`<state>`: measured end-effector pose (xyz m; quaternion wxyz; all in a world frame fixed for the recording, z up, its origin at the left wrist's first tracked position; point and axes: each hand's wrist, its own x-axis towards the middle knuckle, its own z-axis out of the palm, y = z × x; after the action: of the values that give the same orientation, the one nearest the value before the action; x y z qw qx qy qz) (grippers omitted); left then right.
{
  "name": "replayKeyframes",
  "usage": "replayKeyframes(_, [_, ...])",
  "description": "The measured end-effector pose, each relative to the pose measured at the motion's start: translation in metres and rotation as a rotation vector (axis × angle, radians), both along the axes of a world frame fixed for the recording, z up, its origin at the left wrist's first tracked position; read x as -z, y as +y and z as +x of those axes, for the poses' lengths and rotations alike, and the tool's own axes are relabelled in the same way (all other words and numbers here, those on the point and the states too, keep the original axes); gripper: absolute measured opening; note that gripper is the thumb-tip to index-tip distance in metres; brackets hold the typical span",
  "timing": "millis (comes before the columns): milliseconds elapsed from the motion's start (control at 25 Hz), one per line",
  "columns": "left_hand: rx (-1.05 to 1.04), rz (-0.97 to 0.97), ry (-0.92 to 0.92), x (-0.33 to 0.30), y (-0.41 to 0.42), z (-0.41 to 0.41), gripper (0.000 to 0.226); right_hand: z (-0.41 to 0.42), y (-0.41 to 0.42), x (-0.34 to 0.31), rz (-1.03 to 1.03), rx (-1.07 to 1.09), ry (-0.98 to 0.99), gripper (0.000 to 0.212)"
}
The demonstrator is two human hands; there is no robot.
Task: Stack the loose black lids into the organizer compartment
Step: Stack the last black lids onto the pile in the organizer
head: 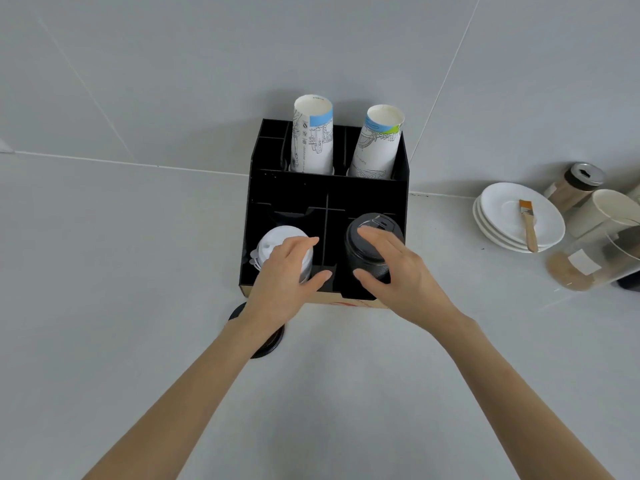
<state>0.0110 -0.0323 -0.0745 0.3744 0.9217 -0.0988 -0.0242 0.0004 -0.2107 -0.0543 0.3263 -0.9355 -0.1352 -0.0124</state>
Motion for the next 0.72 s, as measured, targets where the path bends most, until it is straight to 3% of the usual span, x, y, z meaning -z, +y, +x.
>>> replayKeyframes(280, [-0.056, 0.04, 0.005, 0.01, 0.058, -0.033, 0.049, -0.038, 0.05, 0.027, 0.107, -0.014, 0.088, 0.048])
replayKeyframes(720, [-0.074, 0.114, 0.257, 0.052, 0.114, -0.054, 0.059, -0.058, 0.101, 0.082, 0.07, 0.026, 0.298, 0.054])
